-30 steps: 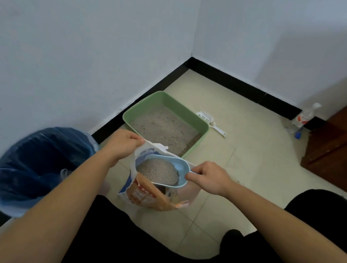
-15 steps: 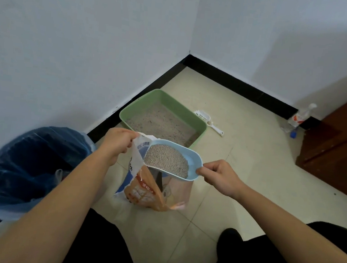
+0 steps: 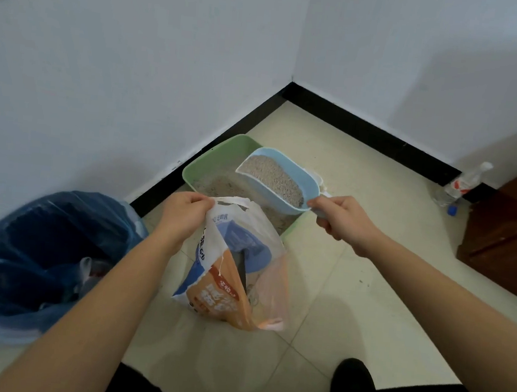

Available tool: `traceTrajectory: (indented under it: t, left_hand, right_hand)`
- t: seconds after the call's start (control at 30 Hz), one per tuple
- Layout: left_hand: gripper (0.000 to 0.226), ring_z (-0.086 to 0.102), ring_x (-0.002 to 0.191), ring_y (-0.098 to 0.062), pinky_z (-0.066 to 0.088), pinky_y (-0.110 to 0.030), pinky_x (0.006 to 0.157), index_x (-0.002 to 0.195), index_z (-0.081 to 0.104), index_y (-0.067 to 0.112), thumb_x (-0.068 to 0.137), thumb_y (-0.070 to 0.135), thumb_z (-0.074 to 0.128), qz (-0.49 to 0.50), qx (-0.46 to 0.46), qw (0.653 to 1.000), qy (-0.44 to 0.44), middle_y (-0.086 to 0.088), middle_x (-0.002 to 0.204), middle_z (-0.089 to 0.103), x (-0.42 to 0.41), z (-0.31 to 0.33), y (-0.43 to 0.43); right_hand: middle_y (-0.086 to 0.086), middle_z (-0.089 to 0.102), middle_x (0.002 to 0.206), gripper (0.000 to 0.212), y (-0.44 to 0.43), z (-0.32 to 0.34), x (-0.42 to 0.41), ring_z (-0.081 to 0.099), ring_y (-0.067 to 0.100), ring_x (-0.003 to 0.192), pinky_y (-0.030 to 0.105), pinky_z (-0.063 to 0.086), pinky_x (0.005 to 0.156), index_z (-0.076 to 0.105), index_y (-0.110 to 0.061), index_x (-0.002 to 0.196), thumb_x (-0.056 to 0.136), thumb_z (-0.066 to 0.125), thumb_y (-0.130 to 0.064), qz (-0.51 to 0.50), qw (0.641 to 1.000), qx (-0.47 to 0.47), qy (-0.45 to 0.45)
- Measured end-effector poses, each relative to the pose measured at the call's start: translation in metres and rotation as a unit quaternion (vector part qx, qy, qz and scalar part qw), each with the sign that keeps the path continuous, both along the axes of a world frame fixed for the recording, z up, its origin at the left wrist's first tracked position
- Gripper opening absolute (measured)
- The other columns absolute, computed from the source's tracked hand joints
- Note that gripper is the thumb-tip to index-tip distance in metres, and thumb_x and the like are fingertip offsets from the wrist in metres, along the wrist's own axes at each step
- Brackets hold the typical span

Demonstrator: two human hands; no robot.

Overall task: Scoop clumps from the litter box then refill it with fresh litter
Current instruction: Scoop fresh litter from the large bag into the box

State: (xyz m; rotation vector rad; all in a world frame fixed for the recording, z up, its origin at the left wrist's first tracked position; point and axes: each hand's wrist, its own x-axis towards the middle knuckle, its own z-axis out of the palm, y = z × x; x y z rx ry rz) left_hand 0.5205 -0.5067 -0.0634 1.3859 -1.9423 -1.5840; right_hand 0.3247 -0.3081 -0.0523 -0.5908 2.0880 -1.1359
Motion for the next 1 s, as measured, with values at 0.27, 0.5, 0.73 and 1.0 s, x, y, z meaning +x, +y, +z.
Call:
traceTrajectory:
  t: [0.27, 0.5, 0.73, 1.0]
  left_hand:
    - [0.022, 0.054, 0.058, -0.009, 0.042, -0.025, 0.059, 0.078, 0.07, 0.017, 0.095, 0.02, 0.057, -0.019, -0.053, 0.998, -0.004, -0.001, 0.073, 0.066, -0.004, -0.018, -0.001]
    - [0.02, 0.053, 0.065, -0.011, 0.044, -0.03, 0.064, 0.079, 0.074, 0.021, 0.093, 0.021, 0.059, 0.01, -0.054, 0.998, 0.003, 0.004, 0.071, 0.065, 0.003, -0.023, -0.009]
    - [0.025, 0.052, 0.064, -0.012, 0.043, -0.028, 0.063, 0.074, 0.07, 0.021, 0.094, 0.016, 0.056, 0.022, -0.046, 0.999, -0.002, 0.001, 0.072, 0.064, 0.0, -0.029, -0.013]
    - [0.025, 0.05, 0.059, -0.013, 0.04, -0.026, 0.058, 0.075, 0.071, 0.01, 0.093, 0.021, 0.058, 0.022, -0.057, 0.998, -0.004, 0.001, 0.061, 0.057, -0.002, -0.032, -0.009]
  right_hand:
    - [0.008, 0.054, 0.07, 0.041, -0.093, -0.093, -0.046, 0.048, 0.023, 0.057, 0.03, 0.038, 0.055, 0.058, -0.009, 0.078, 0.094, 0.051, -0.047, -0.04, 0.983, 0.152, 0.095]
    - [0.009, 0.063, 0.092, 0.006, -0.129, -0.134, -0.048, 0.056, 0.026, 0.075, 0.032, 0.045, 0.063, 0.056, -0.011, 0.087, 0.09, 0.051, -0.009, 0.117, 0.892, 0.322, 0.293]
    - [0.013, 0.061, 0.11, 0.068, -0.117, -0.141, -0.055, 0.061, 0.027, 0.095, 0.034, 0.039, 0.061, 0.022, -0.005, 0.149, 0.091, 0.056, -0.009, 0.204, 0.757, 0.359, 0.506]
    - [0.006, 0.067, 0.11, 0.034, -0.074, -0.145, -0.03, 0.066, 0.025, 0.1, 0.032, 0.044, 0.068, 0.054, -0.012, 0.123, 0.09, 0.057, -0.006, 0.275, 0.739, 0.419, 0.45]
